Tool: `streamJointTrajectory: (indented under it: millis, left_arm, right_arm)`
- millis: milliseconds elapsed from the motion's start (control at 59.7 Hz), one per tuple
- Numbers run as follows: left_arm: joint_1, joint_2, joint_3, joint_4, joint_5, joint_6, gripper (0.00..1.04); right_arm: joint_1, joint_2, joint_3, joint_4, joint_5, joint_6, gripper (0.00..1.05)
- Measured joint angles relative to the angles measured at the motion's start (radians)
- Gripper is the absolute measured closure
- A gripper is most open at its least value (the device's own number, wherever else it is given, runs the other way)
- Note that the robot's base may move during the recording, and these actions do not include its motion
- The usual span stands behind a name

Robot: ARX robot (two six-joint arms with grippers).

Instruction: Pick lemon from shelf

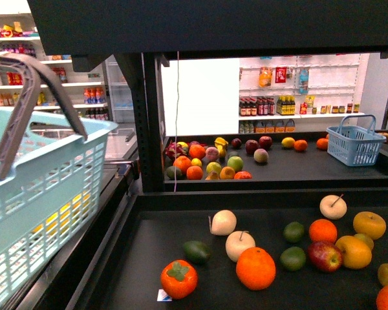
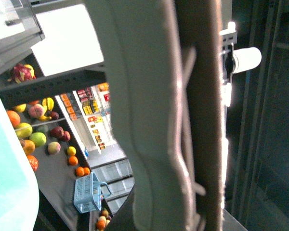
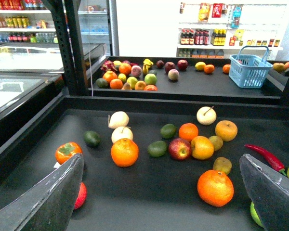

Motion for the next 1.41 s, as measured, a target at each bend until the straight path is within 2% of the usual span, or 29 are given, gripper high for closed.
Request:
streamJointTrajectory:
  millis: [151, 335, 519, 922, 1039, 1089, 1223, 1408]
  left_arm:
    - [0.076, 0.04, -0.019, 0.078, 0.015, -0.029, 0.98]
    - [0.115, 0.085, -0.044, 0.175, 0.026, -0.071, 0.98]
    - [0.13, 0.146, -0.068, 0.257, 0.019, -0.111, 0.98]
    - [0.131, 0.197, -0.079, 0.268, 0.014, -0.13, 0.98]
    - [0.131, 0.198, -0.08, 0.272, 0.014, -0.137, 0.8]
    - [0.131, 0.196, -0.08, 0.28, 0.014, -0.143, 0.68]
    - [0.131, 0.191, -0.08, 0.281, 0.014, -0.145, 0.46]
    - [0.131, 0.191, -0.08, 0.281, 0.014, -0.145, 0.12]
  right_arm:
    - [0.0, 0.0, 0.0, 0.0, 0.0, 0.0, 0.07]
    - [0.0, 0.0, 0.0, 0.0, 0.0, 0.0, 0.07]
    - [0.0, 0.0, 0.0, 0.0, 0.0, 0.0, 0.07]
    - [0.0, 0.0, 0.0, 0.0, 0.0, 0.0, 0.07]
    - [0.0, 0.0, 0.0, 0.0, 0.0, 0.0, 0.07]
    - [0.0, 0.0, 0.0, 0.0, 0.0, 0.0, 0.07]
    - [0.0, 0.0, 0.0, 0.0, 0.0, 0.0, 0.07]
    - [0.0, 0.0, 0.0, 0.0, 0.0, 0.0, 0.07]
